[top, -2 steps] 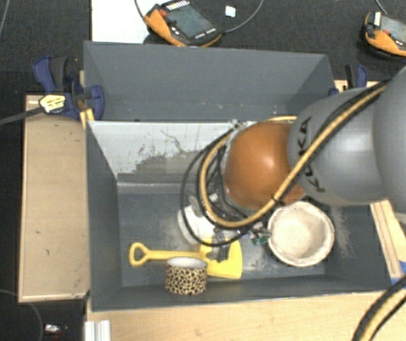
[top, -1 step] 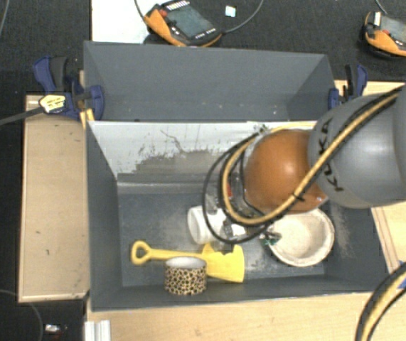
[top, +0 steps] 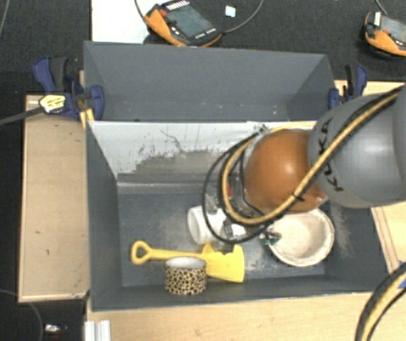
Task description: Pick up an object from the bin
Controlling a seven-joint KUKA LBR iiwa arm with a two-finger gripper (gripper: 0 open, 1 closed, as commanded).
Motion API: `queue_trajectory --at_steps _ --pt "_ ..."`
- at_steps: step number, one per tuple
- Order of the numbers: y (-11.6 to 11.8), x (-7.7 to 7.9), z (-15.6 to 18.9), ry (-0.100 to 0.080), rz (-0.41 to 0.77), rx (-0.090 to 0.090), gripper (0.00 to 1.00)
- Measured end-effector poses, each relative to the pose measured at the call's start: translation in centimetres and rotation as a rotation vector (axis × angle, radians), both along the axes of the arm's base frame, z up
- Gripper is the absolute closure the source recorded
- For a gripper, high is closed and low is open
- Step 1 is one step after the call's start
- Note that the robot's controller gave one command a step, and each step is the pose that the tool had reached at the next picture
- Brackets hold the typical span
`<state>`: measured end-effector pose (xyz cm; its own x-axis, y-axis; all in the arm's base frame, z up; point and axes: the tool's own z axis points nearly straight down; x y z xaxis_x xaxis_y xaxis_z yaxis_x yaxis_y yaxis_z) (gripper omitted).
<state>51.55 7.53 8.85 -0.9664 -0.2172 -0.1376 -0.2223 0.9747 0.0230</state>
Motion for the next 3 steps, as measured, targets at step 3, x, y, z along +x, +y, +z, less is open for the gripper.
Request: queue_trajectory --at_steps 3 --pt "0.9 -0.2 3.9 0.015 -0.005 -0.014 1.0"
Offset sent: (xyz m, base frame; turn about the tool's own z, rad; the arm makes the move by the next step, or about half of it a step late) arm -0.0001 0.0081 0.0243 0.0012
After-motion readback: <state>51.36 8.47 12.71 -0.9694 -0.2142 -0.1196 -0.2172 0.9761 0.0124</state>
